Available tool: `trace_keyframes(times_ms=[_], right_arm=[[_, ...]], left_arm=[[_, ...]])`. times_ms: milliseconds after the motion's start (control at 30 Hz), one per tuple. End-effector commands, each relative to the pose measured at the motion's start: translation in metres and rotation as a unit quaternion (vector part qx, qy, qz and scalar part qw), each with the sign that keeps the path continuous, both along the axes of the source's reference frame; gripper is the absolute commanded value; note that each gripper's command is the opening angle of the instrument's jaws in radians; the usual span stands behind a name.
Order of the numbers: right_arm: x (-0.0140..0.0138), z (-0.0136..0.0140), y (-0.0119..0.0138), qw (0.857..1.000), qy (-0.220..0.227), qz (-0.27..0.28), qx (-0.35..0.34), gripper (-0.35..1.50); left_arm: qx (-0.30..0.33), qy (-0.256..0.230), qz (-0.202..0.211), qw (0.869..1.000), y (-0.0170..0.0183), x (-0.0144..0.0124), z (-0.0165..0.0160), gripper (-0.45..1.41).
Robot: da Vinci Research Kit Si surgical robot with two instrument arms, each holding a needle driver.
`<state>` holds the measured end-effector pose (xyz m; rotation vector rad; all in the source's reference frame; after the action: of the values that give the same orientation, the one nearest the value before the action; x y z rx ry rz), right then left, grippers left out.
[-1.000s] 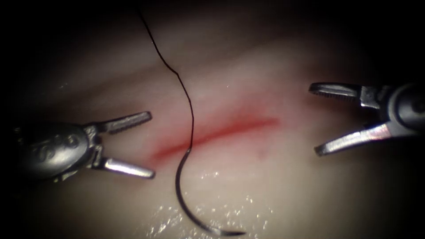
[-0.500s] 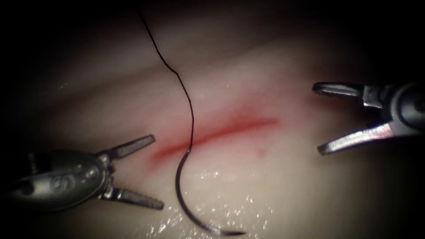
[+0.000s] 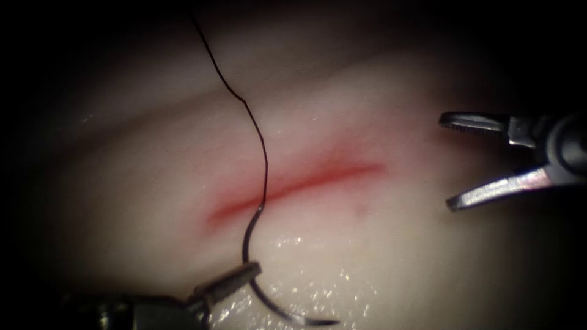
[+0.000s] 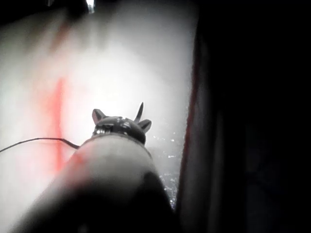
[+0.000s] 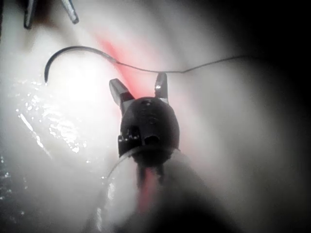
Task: Wound Closure
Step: With the left gripper pick up the needle near the tip, then pass the needle into the right gripper.
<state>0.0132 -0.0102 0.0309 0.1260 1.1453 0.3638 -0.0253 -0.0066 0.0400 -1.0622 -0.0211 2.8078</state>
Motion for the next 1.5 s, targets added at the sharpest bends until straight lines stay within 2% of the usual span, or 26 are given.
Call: trace_keyframes(times_ms=[33,100,300,767,900,967,1000,1200,1267,1333,1500], right_arm=[[0.0009,0.0004,-0.0001,1.000,0.001,0.000,-0.001,1.11],[0.0010,0.0005,-0.0001,1.000,0.001,0.000,-0.001,1.11],[0.0011,0.0004,-0.0002,1.000,0.001,0.001,-0.001,1.11],[0.0014,0.0003,-0.0004,1.000,0.001,0.001,-0.001,1.11],[0.0014,0.0003,-0.0004,1.000,0.001,0.001,-0.001,1.11],[0.0014,0.0003,-0.0004,1.000,0.001,0.001,-0.001,1.11],[0.0014,0.0003,-0.0004,1.000,0.001,0.001,-0.001,1.11],[0.0015,0.0004,-0.0005,1.000,0.001,0.002,-0.002,1.10],[0.0016,0.0004,-0.0007,1.000,-0.001,0.003,-0.003,1.01],[0.0018,0.0006,-0.0009,1.000,0.002,0.017,0.025,0.85],[0.0031,0.0016,-0.0022,0.996,0.021,0.035,0.084,0.85]], left_arm=[[0.006,-0.001,0.008,1.000,-0.0006,-0.0011,0.0007,0.26],[0.024,0.000,0.029,0.999,-0.0013,-0.0023,0.0012,0.19],[0.050,0.018,0.060,0.997,-0.0016,-0.0043,0.0032,0.26],[0.101,0.063,0.070,0.990,-0.0009,-0.0045,0.0068,0.29],[0.111,0.078,0.069,0.988,-0.0017,-0.0048,0.0074,0.12],[0.110,0.081,0.068,0.988,-0.0018,-0.0050,0.0074,-0.21],[0.110,0.082,0.067,0.988,-0.0019,-0.0052,0.0072,-0.45],[0.110,0.090,0.063,0.988,-0.0016,-0.0046,0.0062,-0.45],[0.096,0.082,0.074,0.989,-0.0011,-0.0043,0.0056,-0.45],[0.068,0.064,0.080,0.992,-0.0004,-0.0041,0.0050,-0.45],[-0.014,-0.001,0.120,0.993,0.0022,-0.0038,0.0033,-0.45]])
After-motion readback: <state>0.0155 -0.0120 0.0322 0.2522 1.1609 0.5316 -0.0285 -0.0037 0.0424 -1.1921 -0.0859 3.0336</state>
